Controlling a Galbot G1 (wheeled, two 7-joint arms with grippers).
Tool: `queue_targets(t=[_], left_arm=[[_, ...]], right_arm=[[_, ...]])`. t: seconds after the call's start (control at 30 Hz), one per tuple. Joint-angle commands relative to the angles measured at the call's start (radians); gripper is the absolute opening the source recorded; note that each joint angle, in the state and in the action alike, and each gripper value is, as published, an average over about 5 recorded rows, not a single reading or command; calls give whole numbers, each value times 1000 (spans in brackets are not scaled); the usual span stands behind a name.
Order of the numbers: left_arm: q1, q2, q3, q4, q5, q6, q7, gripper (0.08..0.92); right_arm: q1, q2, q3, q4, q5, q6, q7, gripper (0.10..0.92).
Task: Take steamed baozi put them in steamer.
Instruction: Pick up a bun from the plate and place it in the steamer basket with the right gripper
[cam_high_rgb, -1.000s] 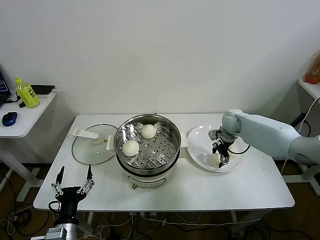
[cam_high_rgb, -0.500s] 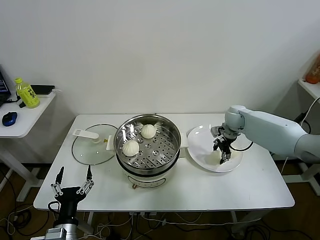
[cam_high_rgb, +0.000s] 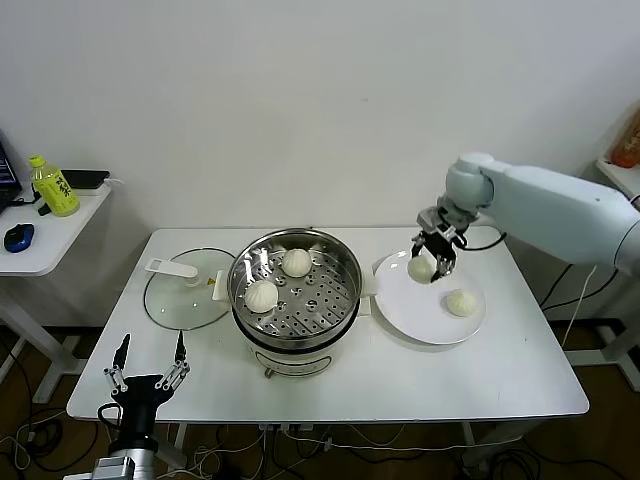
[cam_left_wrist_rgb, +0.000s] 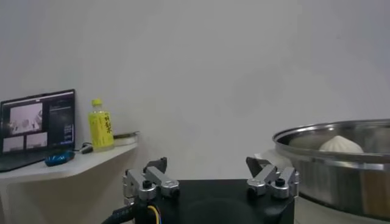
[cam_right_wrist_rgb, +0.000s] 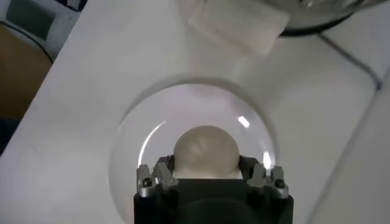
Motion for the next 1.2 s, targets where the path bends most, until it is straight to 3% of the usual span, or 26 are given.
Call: queue_targets(t=[0.03,0.7,1.2], left_arm=[[5,-1,0,-6,5,2,-1,823],[4,-11,-13,-27,11,7,-7,823],[-8,-18,-19,-25,5,13,-11,823]], right_arm=[[278,88,-13,110,-4,214,-15,687],[168,407,67,192,-104,311,-7,687],[5,415,82,249,-305,431,18,687]])
